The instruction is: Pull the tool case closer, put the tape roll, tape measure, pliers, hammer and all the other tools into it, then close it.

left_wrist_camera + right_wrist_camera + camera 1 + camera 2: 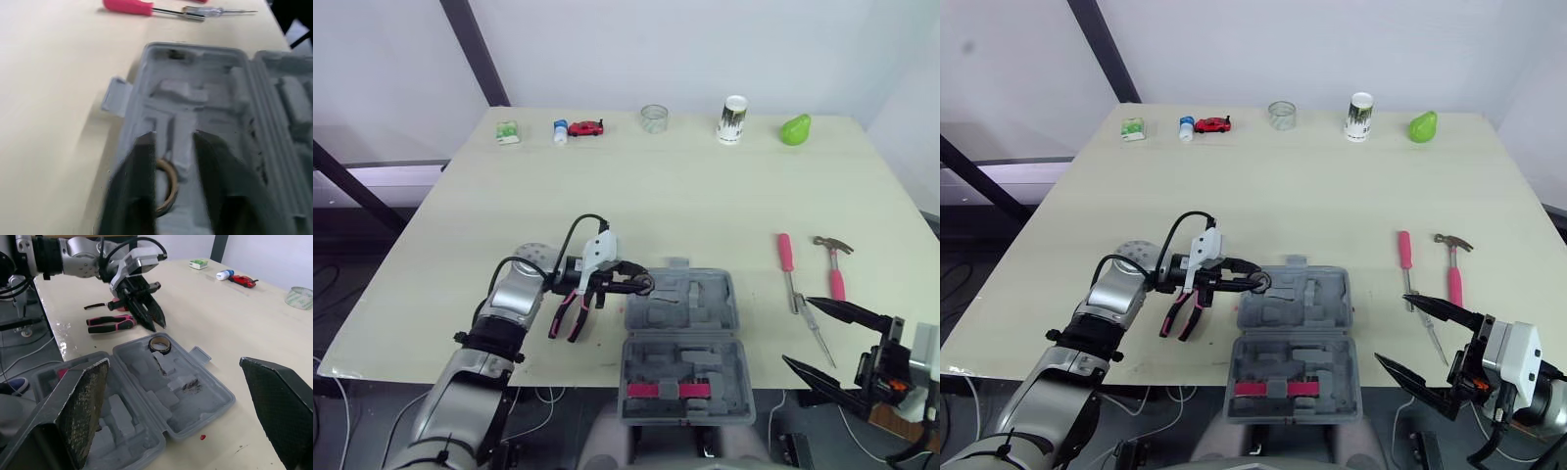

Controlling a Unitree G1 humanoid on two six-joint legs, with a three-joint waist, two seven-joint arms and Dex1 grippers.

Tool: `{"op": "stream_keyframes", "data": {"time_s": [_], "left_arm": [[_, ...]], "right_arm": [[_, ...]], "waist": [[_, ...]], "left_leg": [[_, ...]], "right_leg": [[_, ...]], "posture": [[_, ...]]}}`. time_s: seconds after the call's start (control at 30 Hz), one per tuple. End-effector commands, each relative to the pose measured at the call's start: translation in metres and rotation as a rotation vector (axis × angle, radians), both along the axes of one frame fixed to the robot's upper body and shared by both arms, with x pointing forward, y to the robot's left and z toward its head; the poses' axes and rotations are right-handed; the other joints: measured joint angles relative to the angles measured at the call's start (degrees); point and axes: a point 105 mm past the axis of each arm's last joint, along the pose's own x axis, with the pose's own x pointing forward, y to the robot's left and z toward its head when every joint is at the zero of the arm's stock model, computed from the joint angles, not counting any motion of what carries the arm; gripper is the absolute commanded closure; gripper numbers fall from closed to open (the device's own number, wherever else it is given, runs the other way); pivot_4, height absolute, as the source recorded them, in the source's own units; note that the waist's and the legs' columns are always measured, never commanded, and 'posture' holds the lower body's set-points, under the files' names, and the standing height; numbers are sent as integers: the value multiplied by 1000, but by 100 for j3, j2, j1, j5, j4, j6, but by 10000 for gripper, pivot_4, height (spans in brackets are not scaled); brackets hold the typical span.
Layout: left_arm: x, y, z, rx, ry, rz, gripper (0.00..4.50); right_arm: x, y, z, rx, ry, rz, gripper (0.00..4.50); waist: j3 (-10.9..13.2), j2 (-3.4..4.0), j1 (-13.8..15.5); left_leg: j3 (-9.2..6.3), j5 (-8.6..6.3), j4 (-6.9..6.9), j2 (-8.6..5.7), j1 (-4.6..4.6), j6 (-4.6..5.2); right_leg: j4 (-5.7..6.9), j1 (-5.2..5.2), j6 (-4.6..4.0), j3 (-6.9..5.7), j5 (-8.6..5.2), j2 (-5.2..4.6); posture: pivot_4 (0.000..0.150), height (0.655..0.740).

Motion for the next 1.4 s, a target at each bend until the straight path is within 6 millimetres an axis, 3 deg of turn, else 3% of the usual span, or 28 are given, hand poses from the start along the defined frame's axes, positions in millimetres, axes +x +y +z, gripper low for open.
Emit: {"op": "stream_keyframes", "data": {"time_s": [0.03,0.37,0.47,0.8,0.93,1.27,1.4], "left_arm": [[2,-1,6,-18,-50,12,39407],[7,-5,-1,-15,-26,27,39407],[12,-7,0,-13,-42,36,27596],[14,-8,-1,-12,-40,31,27596],[14,-8,-3,-10,-39,32,38832],[11,-9,-8,-2,-32,24,38832],[10,-10,-21,23,-16,31,38832]], "right_arm": [[0,0,5,-2,-21,11,0],[-1,2,5,2,-16,7,0],[-2,2,5,4,-14,4,0],[-2,3,3,4,-12,-5,0],[-2,3,3,5,-12,-6,0],[0,1,1,3,-7,-2,0],[1,1,0,3,-5,4,0]], "waist": [[0,0,2],[0,0,2],[0,0,3],[0,0,-14],[0,0,-14],[0,0,-13],[0,0,-13]], "left_leg": [[0,0,0,-2,0,0],[0,0,0,-3,1,0],[-1,0,0,-4,0,0],[-1,0,0,-4,1,0],[-1,0,0,-4,1,0],[-1,0,0,-4,0,0],[-1,0,0,-4,1,0]], "right_leg": [[0,0,0,0,0,0],[1,0,0,-1,0,2],[0,0,0,-2,0,2],[1,0,0,-1,0,2],[1,0,0,-1,0,2],[0,0,0,-1,0,2],[0,0,0,-1,0,2]], "posture": [[1500,7400],[1500,7400],[1500,7400],[1500,7400],[1500,7400],[1500,7400],[1500,7400]]}}
